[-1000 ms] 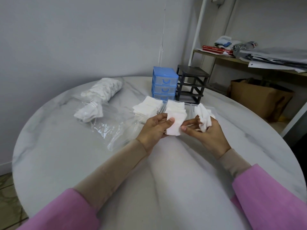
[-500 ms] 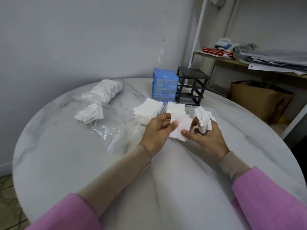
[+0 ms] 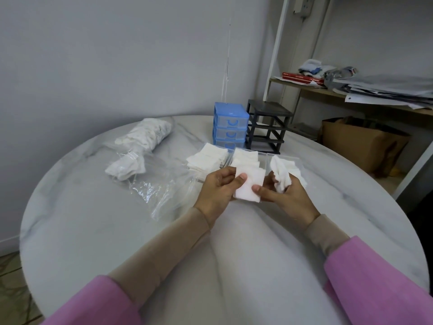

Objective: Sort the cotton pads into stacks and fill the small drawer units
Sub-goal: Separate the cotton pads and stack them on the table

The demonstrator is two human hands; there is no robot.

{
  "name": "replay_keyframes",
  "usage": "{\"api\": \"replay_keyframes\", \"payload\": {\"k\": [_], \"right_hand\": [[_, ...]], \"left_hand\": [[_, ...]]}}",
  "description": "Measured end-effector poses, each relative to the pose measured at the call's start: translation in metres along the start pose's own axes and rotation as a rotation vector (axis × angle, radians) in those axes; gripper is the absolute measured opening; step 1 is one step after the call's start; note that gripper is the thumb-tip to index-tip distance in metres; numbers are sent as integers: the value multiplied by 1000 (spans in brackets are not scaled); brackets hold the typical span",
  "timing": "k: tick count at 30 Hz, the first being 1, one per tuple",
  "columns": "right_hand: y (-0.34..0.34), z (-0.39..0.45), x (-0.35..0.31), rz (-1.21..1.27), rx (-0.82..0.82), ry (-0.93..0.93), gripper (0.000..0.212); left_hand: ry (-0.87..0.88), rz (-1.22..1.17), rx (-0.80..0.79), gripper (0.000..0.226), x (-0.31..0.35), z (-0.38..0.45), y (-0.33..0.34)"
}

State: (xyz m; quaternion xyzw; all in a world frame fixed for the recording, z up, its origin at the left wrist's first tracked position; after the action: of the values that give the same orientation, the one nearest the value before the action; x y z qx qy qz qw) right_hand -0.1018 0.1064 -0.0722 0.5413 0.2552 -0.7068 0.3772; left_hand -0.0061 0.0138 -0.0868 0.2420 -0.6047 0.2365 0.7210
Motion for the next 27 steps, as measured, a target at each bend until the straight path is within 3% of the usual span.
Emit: {"api": "replay_keyframes", "payload": {"k": [4,10,14,21,27], "right_hand": [[-2,1,1,-26,-2,33,26],[-11,4,-6,-25,56,20,24],[-14,3,-15,16,33,29,24],[-69,30,-26,140,266,-31,33],[-112,71,-16,-60,374,74,22]], "left_hand": [[33,49,31,9,3,-2,-1],[-3,8,93,22,3,-1,-2],[-46,-64,106,19,5,2,10],[9,-3,42,13,24,27,26],[108,315,108,21,29,51,20]]}}
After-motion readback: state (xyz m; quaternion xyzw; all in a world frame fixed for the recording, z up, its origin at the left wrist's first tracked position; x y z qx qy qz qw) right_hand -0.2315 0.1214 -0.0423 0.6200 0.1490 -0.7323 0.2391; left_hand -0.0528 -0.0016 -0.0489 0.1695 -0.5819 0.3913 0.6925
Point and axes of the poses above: each hand's wrist, its own z-axis towards the middle knuckle, its own y-axis out of the palm, x = y × z, the point moved 9 cm from there along z, towards the middle knuckle, and after that the axes turned 9 degrees about z, right-handed, at the moved point
